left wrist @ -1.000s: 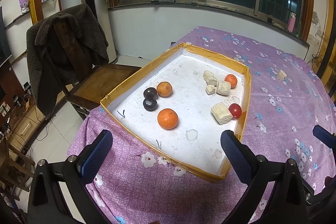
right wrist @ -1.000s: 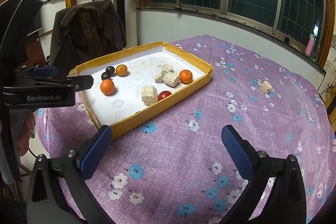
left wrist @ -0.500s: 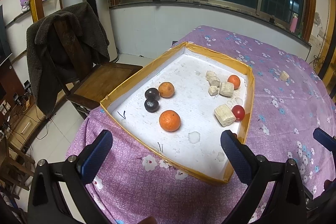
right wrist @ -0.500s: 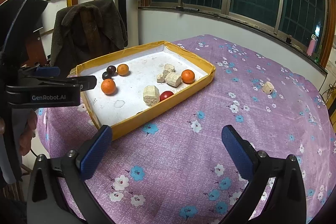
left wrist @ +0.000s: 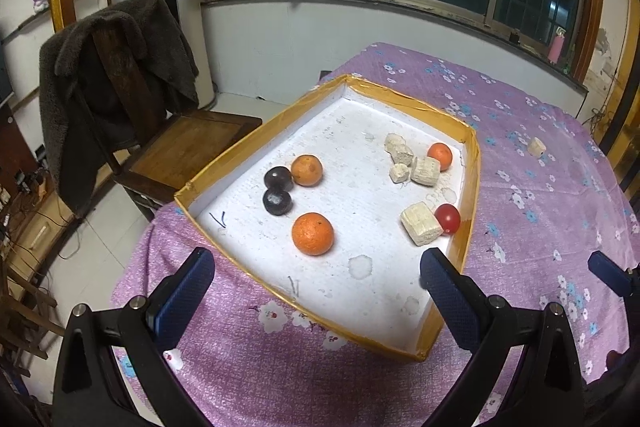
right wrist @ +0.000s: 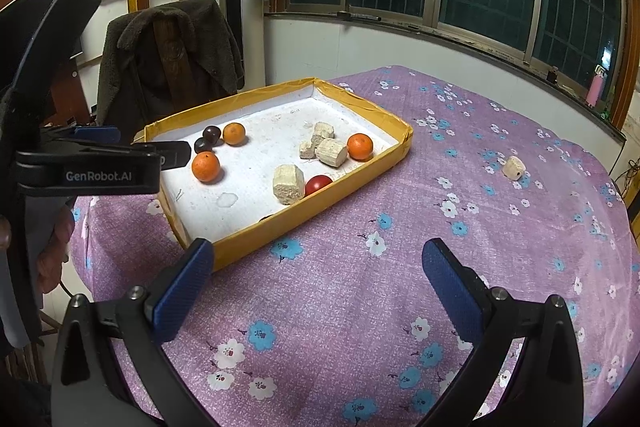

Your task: Organize fruits

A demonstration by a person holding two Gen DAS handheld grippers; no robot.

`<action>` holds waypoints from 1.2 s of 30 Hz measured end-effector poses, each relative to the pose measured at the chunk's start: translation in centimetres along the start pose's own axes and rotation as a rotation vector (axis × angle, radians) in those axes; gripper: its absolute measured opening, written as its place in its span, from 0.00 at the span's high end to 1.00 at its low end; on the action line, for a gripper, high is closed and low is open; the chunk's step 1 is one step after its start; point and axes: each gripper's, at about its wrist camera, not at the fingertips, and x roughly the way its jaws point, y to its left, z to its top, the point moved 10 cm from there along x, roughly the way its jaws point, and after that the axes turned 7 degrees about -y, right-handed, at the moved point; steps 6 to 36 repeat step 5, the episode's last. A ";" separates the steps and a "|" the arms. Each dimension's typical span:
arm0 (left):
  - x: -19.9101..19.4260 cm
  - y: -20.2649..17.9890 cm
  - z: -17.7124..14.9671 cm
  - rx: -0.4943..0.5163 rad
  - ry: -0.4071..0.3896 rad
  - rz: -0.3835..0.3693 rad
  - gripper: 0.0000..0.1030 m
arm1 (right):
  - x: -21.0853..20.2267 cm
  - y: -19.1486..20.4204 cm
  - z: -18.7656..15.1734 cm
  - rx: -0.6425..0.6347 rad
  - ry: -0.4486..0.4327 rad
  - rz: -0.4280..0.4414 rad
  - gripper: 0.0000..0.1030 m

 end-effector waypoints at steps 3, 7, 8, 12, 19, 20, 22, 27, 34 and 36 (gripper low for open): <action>0.0 0.0 0.4 0.008 -0.020 0.016 0.00 | 0.0 0.0 0.0 0.002 -0.001 0.002 0.00; 0.0 -0.2 0.5 0.029 -0.024 0.033 0.00 | 0.0 -0.1 0.0 0.000 0.000 0.000 0.00; 0.0 -0.2 0.5 0.029 -0.024 0.033 0.00 | 0.0 -0.1 0.0 0.000 0.000 0.000 0.00; 0.0 -0.2 0.5 0.029 -0.024 0.033 0.00 | 0.0 -0.1 0.0 0.000 0.000 0.000 0.00; 0.0 -0.2 0.5 0.029 -0.024 0.033 0.00 | 0.0 -0.1 0.0 0.000 0.000 0.000 0.00; 0.0 -0.2 0.5 0.029 -0.024 0.033 0.00 | 0.0 -0.1 0.0 0.000 0.000 0.000 0.00; 0.0 -0.2 0.5 0.029 -0.024 0.033 0.00 | 0.0 -0.1 0.0 0.000 0.000 0.000 0.00; 0.0 -0.2 0.5 0.029 -0.024 0.033 0.00 | 0.0 -0.1 0.0 0.000 0.000 0.000 0.00; 0.0 -0.2 0.5 0.029 -0.024 0.033 0.00 | 0.0 -0.1 0.0 0.000 0.000 0.000 0.00; 0.0 -0.2 0.5 0.029 -0.024 0.033 0.00 | 0.0 -0.1 0.0 0.000 0.000 0.000 0.00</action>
